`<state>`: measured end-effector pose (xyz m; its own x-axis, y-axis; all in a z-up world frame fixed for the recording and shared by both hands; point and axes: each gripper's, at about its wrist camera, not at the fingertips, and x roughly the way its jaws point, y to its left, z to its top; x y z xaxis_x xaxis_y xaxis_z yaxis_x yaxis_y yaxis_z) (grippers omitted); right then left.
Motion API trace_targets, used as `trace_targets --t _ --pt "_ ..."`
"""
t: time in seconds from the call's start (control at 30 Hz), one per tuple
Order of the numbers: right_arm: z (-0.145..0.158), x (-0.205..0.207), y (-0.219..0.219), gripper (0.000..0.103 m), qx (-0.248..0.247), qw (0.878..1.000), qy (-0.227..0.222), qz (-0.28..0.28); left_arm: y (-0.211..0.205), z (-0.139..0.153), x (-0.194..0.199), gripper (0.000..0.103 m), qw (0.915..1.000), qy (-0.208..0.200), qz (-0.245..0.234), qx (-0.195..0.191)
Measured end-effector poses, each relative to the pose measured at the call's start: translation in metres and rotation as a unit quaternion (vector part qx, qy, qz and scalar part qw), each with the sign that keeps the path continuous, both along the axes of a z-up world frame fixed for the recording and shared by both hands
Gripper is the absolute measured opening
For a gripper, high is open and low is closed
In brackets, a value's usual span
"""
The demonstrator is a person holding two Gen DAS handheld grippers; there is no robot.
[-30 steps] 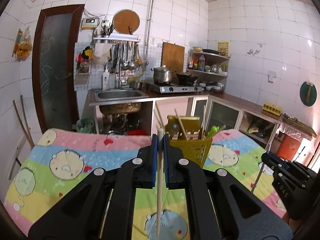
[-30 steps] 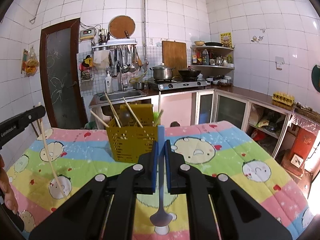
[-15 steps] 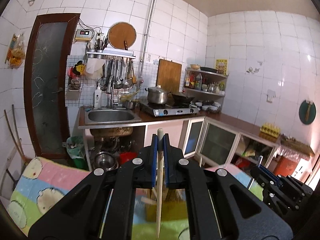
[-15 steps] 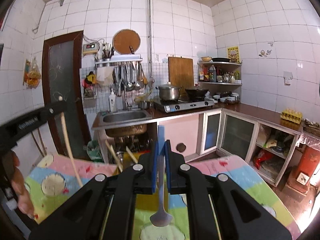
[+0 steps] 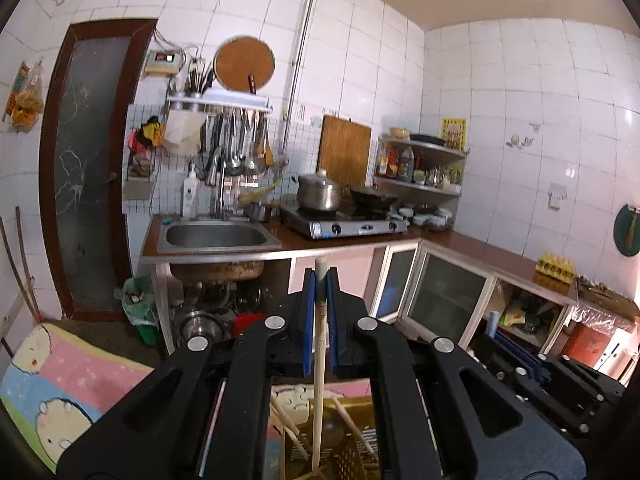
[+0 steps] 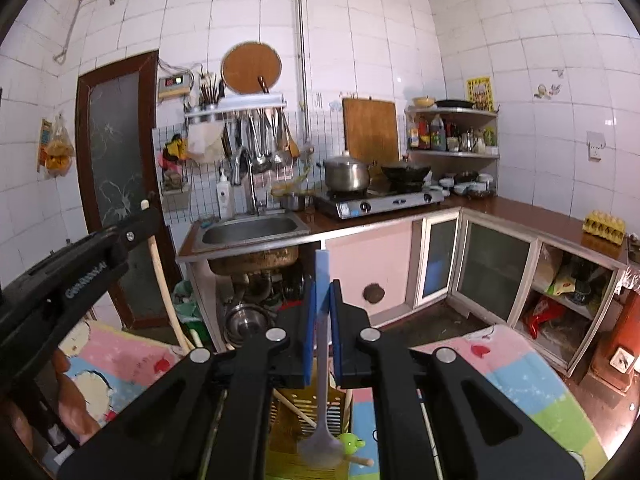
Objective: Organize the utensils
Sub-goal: 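Lower the left tool's chopstick into the holder while the right tool lowers the blue spoon in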
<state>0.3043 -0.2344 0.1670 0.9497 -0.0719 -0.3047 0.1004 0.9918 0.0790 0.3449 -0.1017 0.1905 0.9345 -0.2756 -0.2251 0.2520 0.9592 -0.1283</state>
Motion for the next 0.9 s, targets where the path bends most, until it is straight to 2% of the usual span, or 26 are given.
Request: trace_targets --t 0.1,0.23,0.37,0.5,0.6,0.9 --pt "-0.022 0.012 -0.004 0.007 0.014 1.000 0.016 0.006 -0.001 -0.023 0.007 0.004 0.9999 0.013 0.001 0.011" --pt "-0.035 0.016 -0.006 0.007 0.034 0.999 0.024 0.016 0.003 -0.044 0.014 0.005 0.9993 0.034 0.003 0.015" --pt "-0.016 0.004 -0.003 0.007 0.038 0.999 -0.004 0.026 0.008 -0.046 0.017 0.005 0.9993 0.034 0.004 0.013" --pt "0.009 -0.002 0.004 0.007 0.012 0.999 -0.032 0.022 0.008 -0.042 0.014 0.005 0.9995 0.028 0.002 0.013" --pt "0.013 0.001 0.008 0.007 -0.005 0.999 -0.037 0.016 0.008 -0.043 0.011 0.005 0.9995 0.020 0.005 0.022" --pt "-0.050 0.027 0.000 0.007 0.017 0.999 0.034 0.019 0.010 -0.061 0.010 0.007 0.9988 0.021 0.018 0.041"
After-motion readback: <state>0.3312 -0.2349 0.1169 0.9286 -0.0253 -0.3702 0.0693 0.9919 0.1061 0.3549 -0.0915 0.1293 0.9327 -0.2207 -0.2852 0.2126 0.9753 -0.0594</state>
